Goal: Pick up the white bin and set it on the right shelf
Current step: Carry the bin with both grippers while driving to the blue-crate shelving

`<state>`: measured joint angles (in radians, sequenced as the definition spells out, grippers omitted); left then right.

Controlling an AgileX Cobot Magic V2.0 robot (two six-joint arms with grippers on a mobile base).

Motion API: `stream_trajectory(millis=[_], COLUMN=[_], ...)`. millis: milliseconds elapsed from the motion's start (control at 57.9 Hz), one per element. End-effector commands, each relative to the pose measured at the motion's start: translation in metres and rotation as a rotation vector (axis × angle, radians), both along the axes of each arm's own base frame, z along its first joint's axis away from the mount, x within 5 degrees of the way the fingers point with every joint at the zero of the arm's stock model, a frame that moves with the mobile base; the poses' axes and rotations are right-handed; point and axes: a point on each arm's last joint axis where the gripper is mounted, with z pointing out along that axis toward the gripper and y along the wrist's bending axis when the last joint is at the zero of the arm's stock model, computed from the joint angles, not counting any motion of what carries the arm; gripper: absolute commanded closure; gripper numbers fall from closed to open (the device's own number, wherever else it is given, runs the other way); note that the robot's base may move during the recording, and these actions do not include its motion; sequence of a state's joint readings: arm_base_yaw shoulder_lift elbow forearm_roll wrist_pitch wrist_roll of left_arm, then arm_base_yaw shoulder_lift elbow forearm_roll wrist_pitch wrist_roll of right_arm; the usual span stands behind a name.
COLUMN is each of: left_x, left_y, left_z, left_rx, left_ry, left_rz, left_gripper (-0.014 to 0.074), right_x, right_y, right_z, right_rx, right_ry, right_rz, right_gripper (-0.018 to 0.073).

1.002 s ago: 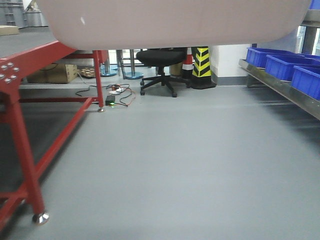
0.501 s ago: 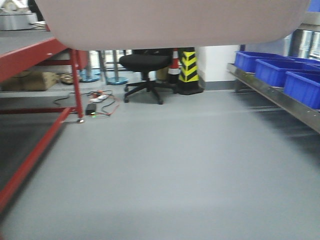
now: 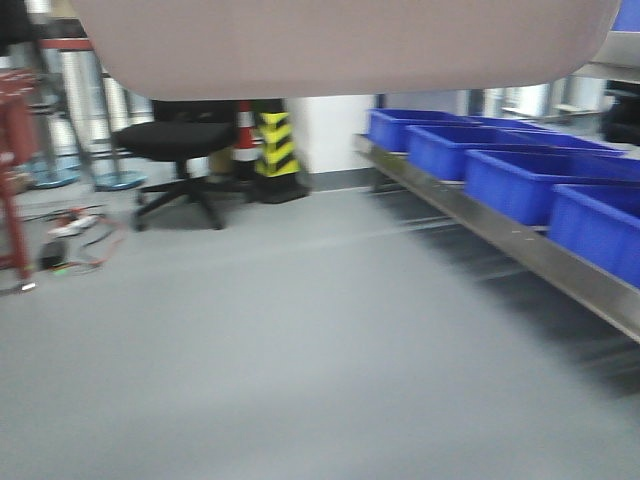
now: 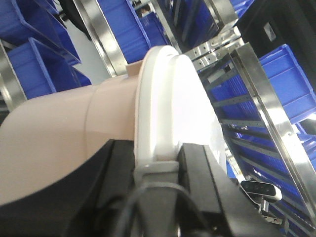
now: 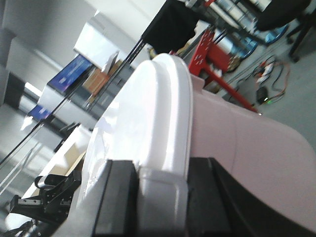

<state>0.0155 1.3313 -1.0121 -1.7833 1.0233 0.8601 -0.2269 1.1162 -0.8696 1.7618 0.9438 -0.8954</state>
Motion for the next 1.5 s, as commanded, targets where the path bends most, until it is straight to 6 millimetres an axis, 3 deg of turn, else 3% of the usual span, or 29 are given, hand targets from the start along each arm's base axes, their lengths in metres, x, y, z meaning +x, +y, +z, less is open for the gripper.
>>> stream_trajectory(millis=[0,1486], left_x=[-0.0366,-0.0365], left_y=[-0.0204,-0.0204], left_z=[0.0314,0.0313], left_rx=[-0.120,-0.120], left_ry=[-0.138,-0.138], left_rz=[-0.322,-0.321], left_gripper=[0.0722,0.0722], right_x=[-0.0244,-0.0234], right_y=[0.0191,0.0184], right_z=[0.0341,0.0338], right_rx=[0.124,0.123], right_ry=[-0.162,-0.159], right_rz=[0.234,0.221], right_gripper=[0.0498,0.0498])
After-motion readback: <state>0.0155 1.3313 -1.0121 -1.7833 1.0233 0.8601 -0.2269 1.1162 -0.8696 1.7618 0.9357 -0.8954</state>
